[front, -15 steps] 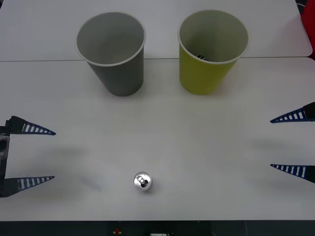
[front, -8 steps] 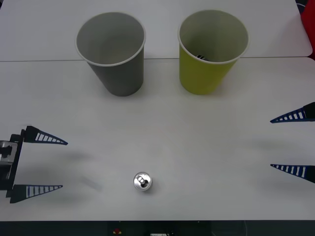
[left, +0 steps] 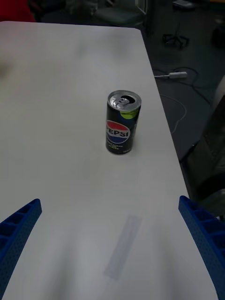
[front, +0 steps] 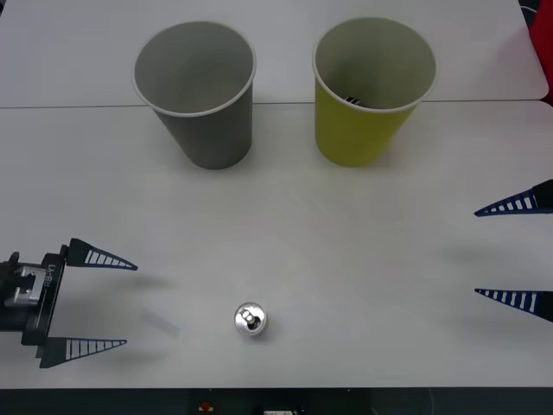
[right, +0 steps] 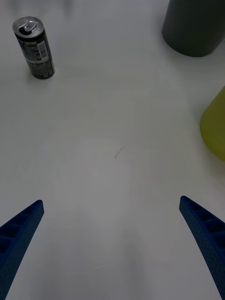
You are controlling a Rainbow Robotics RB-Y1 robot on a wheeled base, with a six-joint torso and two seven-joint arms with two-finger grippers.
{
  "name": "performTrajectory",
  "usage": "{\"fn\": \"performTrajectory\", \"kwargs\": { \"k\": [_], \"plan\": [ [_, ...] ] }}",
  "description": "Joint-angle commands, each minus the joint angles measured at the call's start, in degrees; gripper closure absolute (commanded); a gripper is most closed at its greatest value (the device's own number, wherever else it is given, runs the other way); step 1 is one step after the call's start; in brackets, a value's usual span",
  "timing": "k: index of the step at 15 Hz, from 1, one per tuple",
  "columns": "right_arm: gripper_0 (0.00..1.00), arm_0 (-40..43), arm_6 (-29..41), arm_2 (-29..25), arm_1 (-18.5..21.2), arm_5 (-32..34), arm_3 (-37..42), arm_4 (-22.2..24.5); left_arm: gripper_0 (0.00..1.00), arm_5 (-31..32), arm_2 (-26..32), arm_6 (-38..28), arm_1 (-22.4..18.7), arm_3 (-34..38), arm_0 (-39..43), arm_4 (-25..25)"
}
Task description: Put the can into the green bin and the plastic bottle into the gray bin
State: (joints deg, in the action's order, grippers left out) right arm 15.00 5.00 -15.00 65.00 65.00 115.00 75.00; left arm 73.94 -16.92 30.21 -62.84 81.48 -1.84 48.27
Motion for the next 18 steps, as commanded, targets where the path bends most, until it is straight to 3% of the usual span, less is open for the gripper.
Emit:
{"fn": "performTrajectory", "kwargs": {
  "k": [1, 4, 12, 18],
  "plan": [
    [0.0, 0.0, 0.0, 0.0, 0.0, 0.0, 0.0, 0.0, 0.0, 1.04, -6.28, 3.81, 1.05, -4.84, -3.79, -3.8],
    [0.0, 0.0, 0.0, 0.0, 0.0, 0.0, 0.0, 0.0, 0.0, 1.3, -12.53, 6.44, 3.33, -8.79, -6.95, -6.7],
    [0.0, 0.0, 0.0, 0.0, 0.0, 0.0, 0.0, 0.0, 0.0, 1.21, -19.91, 8.47, 12.47, -16.79, -13.45, -6.96],
    [0.0, 0.0, 0.0, 0.0, 0.0, 0.0, 0.0, 0.0, 0.0, -5.29, -24.83, 9.78, 17.57, -17.5, -17.15, -6.08]
  ]
}}
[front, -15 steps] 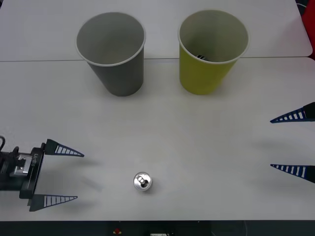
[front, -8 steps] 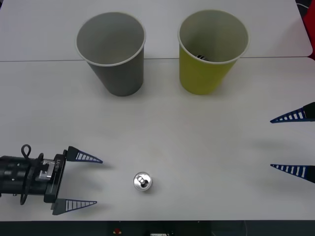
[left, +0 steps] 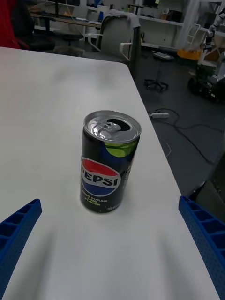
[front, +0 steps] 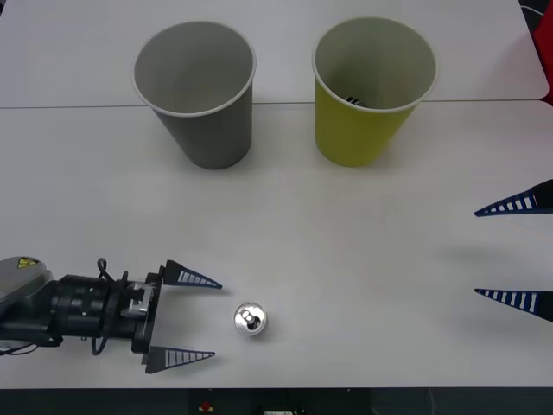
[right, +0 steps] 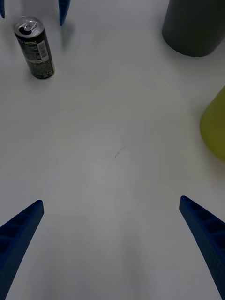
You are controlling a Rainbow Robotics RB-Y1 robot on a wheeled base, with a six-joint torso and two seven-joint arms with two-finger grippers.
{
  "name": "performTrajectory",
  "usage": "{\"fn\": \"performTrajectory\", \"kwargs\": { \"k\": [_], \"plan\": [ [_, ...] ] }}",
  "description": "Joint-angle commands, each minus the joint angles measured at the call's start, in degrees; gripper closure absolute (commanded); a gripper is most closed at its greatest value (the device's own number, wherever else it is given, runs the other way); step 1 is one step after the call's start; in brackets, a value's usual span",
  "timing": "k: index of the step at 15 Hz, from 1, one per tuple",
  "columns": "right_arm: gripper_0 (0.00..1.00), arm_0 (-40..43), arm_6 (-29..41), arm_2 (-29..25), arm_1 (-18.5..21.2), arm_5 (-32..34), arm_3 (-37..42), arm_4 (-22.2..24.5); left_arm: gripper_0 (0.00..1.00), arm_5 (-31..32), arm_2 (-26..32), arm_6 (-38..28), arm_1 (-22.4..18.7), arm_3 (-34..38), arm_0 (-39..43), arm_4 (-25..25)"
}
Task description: Put the can into the green bin and the plastic bottle into the gray bin
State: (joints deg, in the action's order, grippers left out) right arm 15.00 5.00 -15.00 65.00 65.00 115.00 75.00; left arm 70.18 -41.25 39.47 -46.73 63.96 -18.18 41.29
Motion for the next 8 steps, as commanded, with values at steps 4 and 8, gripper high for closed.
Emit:
{"fn": "performTrajectory", "kwargs": {
  "k": [4, 8],
  "plan": [
    [0.0, 0.0, 0.0, 0.0, 0.0, 0.0, 0.0, 0.0, 0.0, -3.83, -0.94, 1.05, 4.46, -0.06, -1.69, 2.56],
    [0.0, 0.0, 0.0, 0.0, 0.0, 0.0, 0.0, 0.0, 0.0, -5.85, -3.05, 1.67, 7.01, 0.02, -2.65, 2.56]
  ]
}}
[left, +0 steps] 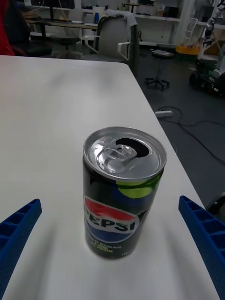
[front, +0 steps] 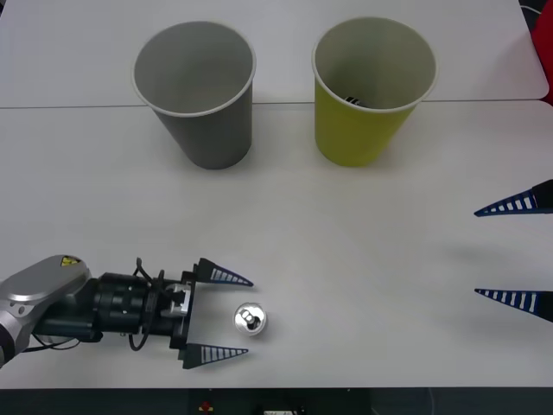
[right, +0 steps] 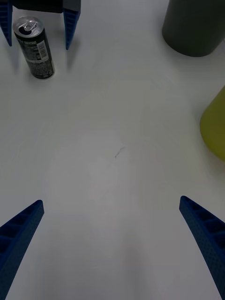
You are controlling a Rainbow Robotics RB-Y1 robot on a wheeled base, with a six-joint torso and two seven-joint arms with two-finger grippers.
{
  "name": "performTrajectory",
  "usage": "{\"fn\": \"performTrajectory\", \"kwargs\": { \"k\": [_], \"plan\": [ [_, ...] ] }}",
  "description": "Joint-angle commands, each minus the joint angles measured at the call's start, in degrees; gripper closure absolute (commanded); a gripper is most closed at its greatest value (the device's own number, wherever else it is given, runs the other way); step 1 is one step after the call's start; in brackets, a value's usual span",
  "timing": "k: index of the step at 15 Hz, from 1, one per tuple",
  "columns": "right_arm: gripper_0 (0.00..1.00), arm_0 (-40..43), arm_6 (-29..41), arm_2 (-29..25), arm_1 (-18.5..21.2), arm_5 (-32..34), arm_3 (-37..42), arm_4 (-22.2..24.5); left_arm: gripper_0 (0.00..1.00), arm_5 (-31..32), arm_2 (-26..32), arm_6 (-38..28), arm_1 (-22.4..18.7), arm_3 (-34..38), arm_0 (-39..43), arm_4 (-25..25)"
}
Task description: Put the can into the green bin and the plastic bottle into the gray bin
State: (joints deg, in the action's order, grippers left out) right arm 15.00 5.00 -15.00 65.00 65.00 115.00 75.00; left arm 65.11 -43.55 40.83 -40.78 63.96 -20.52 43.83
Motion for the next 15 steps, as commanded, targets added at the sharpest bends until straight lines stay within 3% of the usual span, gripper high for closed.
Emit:
{"fn": "performTrajectory", "kwargs": {
  "k": [1, 5, 6, 7, 8, 15],
  "plan": [
    [0.0, 0.0, 0.0, 0.0, 0.0, 0.0, 0.0, 0.0, 0.0, -1.3, -1.1, 0.39, 1.41, -0.06, -0.57, 0.03],
    [0.0, 0.0, 0.0, 0.0, 0.0, 0.0, 0.0, 0.0, 0.0, -2.27, -1.71, 0.39, 1.85, -0.06, -0.74, 0.03],
    [0.0, 0.0, 0.0, 0.0, 0.0, 0.0, 0.0, 0.0, 0.18, -2.44, -1.71, 0.3, 1.94, 0.03, -0.74, 0.03],
    [0.0, 0.0, 0.0, 0.0, 0.0, 0.0, 0.0, 0.0, 0.8, -2.44, -1.71, 0.21, 1.94, 0.03, -0.74, 0.12],
    [0.0, 0.0, 0.0, 0.0, 0.0, 0.0, 0.0, 0.0, 1.0, -2.79, -2.15, 0.13, 1.94, 0.03, -0.74, 0.12],
    [0.0, 0.0, 0.0, 0.0, 0.0, 0.0, 0.0, 0.0, 1.0, -3.06, -2.15, -1.37, 2.02, 0.03, -0.83, 0.12]
  ]
}}
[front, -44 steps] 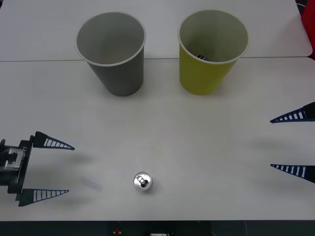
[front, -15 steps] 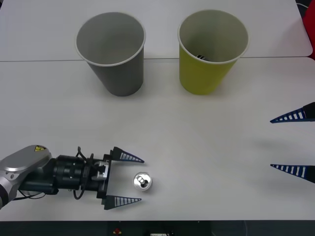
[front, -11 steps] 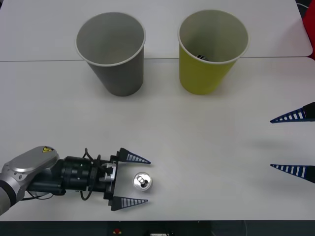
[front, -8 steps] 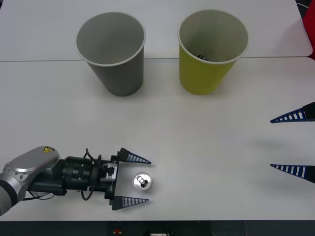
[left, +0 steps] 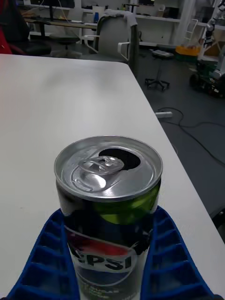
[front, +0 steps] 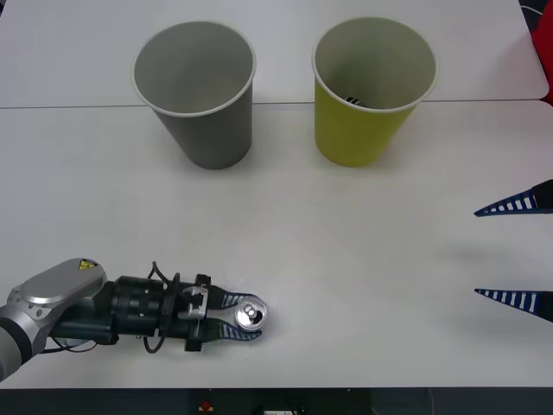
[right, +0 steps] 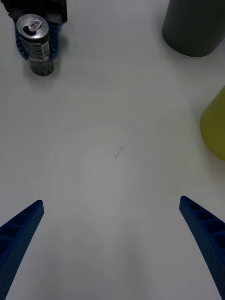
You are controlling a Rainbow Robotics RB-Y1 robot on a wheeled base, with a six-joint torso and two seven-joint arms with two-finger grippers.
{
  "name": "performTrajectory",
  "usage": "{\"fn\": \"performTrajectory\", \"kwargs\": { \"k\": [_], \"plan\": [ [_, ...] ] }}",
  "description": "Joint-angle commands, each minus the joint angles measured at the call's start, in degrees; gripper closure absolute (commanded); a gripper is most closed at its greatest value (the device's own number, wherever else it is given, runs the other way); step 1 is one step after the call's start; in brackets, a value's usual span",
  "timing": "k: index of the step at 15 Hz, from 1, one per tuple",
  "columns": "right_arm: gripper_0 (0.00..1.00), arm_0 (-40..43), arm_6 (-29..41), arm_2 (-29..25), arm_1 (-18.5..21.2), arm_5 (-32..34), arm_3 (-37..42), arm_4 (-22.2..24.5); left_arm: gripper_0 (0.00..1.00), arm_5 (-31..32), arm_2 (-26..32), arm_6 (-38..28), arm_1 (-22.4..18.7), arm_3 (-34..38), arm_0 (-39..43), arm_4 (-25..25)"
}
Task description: Put the can into the green bin and the plastic bottle into the gray bin
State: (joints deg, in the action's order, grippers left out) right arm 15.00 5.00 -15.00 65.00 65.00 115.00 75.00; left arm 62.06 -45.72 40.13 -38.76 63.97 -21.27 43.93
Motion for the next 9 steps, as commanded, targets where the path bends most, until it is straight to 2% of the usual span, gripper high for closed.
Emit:
{"fn": "performTrajectory", "kwargs": {
  "k": [1, 3, 6, 9],
  "plan": [
    [0.0, 0.0, 0.0, 0.0, 0.0, 0.0, 0.0, 0.0, 1.0, -0.01, 0.01, -0.93, -0.09, 0.01, -0.17, 0.01],
    [0.0, 0.0, 0.0, 0.0, 0.0, 0.0, 0.0, 0.0, 1.0, -1.24, 0.01, -2.51, -1.23, 2.3, -0.08, 0.72],
    [0.0, 0.0, 0.0, 0.0, 0.0, 0.0, 0.0, 0.0, 1.0, -5.29, 0.72, -10.42, -5.72, 11.44, 1.15, 3.27],
    [0.0, 0.0, 0.0, 0.0, 0.0, 0.0, 0.0, 0.0, 1.0, -8.63, 4.41, -20.36, -9.32, 21.19, 3.78, 8.98]
  ]
}}
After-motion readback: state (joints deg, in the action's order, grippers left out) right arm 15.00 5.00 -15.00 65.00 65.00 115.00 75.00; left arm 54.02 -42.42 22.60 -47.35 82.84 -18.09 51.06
